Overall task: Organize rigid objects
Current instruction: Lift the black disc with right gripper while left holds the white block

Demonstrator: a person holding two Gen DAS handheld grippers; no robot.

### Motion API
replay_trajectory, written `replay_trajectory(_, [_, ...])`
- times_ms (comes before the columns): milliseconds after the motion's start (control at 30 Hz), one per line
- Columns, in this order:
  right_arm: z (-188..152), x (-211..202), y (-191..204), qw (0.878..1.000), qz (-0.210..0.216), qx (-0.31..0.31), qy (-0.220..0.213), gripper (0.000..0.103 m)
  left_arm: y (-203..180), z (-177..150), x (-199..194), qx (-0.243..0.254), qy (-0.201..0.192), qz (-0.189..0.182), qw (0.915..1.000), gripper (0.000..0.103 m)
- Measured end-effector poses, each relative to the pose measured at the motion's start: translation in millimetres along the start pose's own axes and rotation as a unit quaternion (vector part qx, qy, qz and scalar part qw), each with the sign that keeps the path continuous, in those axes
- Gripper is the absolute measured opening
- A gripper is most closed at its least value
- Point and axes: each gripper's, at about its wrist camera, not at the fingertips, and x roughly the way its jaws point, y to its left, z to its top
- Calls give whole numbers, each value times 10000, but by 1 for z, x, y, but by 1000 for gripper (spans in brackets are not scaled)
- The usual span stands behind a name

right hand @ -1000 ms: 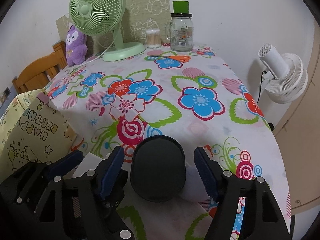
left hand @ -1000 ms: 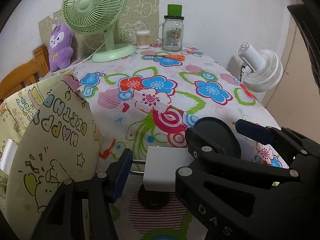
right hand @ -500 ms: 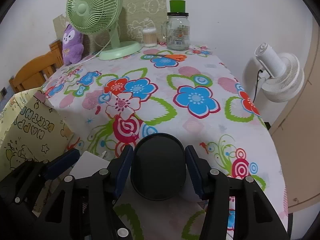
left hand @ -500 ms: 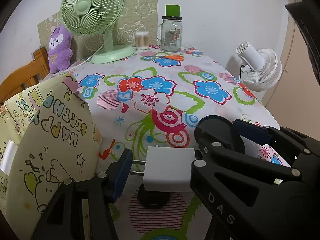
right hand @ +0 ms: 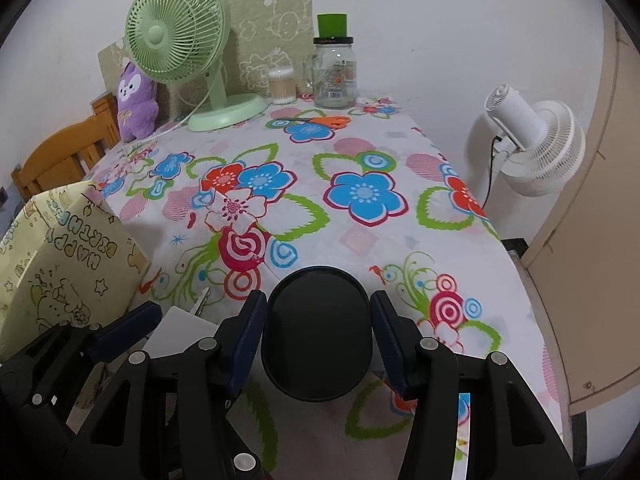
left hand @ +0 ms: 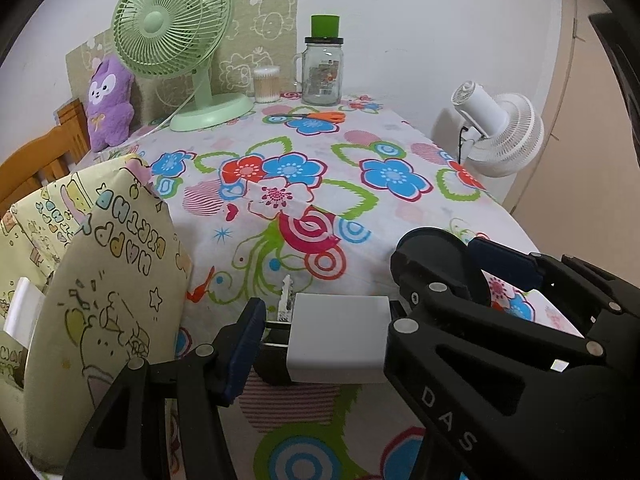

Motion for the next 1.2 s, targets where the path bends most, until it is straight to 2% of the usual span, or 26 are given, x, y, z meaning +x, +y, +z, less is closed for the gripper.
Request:
replay_trajectory(633, [-23, -33, 0, 9987, -299, 406, 50, 57, -4, -17, -26, 83, 130, -140, 9998, 63])
replay_trajectory(1200, [-24, -78, 16, 9984, -341, 424, -170, 57, 3, -17, -71, 145, -102, -185, 9997, 63])
